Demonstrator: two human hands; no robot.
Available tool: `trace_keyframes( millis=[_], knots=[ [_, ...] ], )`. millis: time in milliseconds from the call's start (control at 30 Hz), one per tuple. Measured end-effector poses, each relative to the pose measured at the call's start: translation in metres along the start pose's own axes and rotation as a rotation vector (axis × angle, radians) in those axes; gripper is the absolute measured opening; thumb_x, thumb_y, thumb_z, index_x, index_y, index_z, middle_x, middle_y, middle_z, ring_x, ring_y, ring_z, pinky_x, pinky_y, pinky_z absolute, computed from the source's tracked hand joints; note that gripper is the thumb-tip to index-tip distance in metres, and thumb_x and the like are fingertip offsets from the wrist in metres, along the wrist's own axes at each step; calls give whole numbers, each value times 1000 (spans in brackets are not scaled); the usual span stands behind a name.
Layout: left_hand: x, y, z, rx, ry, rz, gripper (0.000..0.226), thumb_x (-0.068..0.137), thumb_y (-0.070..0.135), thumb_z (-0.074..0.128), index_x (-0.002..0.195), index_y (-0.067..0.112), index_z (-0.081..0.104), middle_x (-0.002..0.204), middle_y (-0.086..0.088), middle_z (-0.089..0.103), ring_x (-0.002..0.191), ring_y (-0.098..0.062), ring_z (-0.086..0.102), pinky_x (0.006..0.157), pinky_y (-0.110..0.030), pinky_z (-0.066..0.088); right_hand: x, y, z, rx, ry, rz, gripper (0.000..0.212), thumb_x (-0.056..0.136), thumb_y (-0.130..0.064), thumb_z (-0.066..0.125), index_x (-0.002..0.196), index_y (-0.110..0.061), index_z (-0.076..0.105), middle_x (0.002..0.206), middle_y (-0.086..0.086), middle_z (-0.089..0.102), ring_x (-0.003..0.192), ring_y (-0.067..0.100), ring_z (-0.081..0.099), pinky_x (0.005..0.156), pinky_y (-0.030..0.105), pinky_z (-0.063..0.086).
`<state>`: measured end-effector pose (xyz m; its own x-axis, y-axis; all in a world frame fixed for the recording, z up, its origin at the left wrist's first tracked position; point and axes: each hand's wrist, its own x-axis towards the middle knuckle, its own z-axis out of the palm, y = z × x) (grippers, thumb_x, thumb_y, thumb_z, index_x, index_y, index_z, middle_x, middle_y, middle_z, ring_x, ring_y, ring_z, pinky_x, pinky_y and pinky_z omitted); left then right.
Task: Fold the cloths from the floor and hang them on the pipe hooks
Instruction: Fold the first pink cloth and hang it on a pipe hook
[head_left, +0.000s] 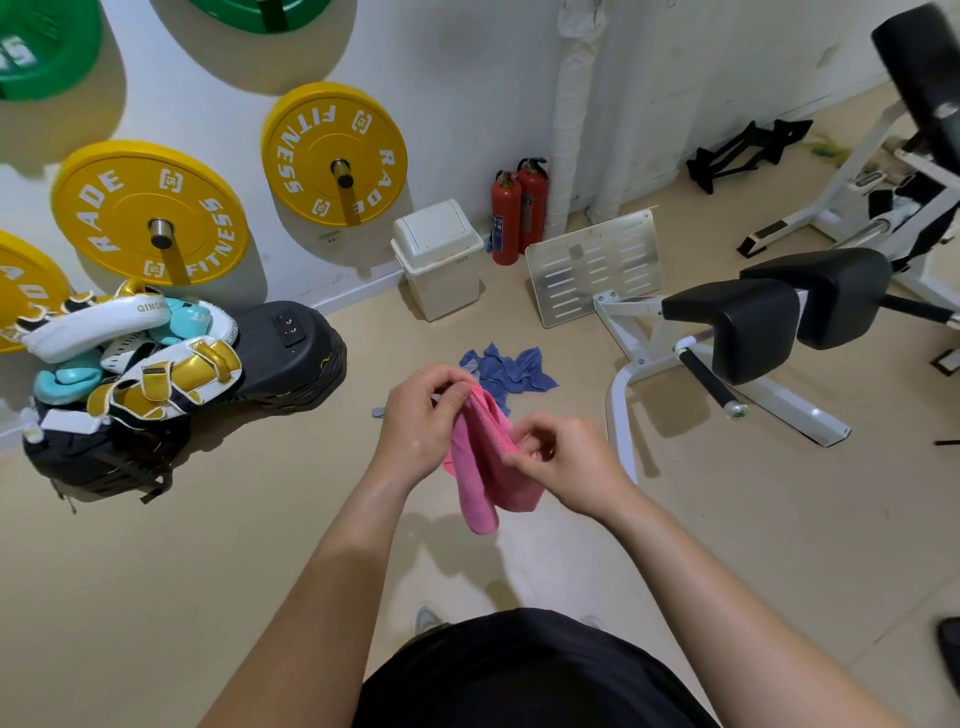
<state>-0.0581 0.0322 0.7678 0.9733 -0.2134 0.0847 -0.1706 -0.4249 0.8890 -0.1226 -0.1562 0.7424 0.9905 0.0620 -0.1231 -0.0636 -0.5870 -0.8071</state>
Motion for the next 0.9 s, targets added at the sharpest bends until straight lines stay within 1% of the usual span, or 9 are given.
trace_keyframes(
  millis=[100,167,233,367,433,567,733,833,900],
  knots=[
    [6,0,-10,36,-44,39,36,96,5,56,80,37,63,87,14,67,85,1,60,76,-16,44,-8,3,6,-60,-45,-23,15,88,-43,64,83,-31,72,72,-18,71,70,6,64,72,41,55],
    [8,3,-13,38,-82,61,35,96,5,56,80,35,64,87,13,67,85,2,59,77,-13,41,-5,0,3,-48,60,-25,22,88,-47,55,88,-34,72,77,-19,71,72,5,64,72,39,55],
    [7,7,-12,36,-112,84,34,95,6,56,80,36,64,87,14,68,86,2,59,79,-14,41,5,-4,-1,-25,155,-41,23,85,-51,57,96,-36,70,85,-20,68,76,4,62,72,38,55],
    [3,10,-8,-4,-165,59,31,95,5,56,80,30,67,77,15,66,72,-5,59,70,-25,47,24,-21,0,-81,105,-93,26,79,-57,65,90,-34,67,87,-15,63,78,5,61,72,37,54],
    [3,12,-8,-25,-181,48,30,95,3,55,80,26,68,77,12,66,68,-6,59,65,-26,48,29,-27,1,-51,86,-99,22,80,-52,69,86,-30,69,82,-14,67,77,5,63,73,39,54],
    [6,8,-17,17,-134,67,29,94,3,58,81,26,69,86,7,70,82,-4,61,73,-17,44,33,-27,-1,66,59,-102,8,88,-36,67,88,-31,74,79,-15,73,77,5,68,75,41,56],
    [10,-2,-21,142,-82,105,26,92,5,62,83,28,70,85,16,68,83,2,59,71,-10,39,43,-30,-4,-85,37,-68,15,80,-41,56,83,-33,68,75,-14,70,75,5,65,71,41,57],
    [14,-2,-19,148,-40,112,21,91,4,62,85,22,73,86,16,68,82,4,59,70,-8,37,52,-30,-6,-204,11,-40,3,76,-26,57,75,-28,58,74,-11,64,75,10,60,67,41,56],
    [17,-2,-19,149,-24,121,22,91,3,62,84,21,73,86,17,67,82,6,58,70,-7,37,57,-24,-10,-250,-23,-13,10,74,-15,56,74,-25,56,76,-10,61,77,12,58,69,40,55]
  ],
)
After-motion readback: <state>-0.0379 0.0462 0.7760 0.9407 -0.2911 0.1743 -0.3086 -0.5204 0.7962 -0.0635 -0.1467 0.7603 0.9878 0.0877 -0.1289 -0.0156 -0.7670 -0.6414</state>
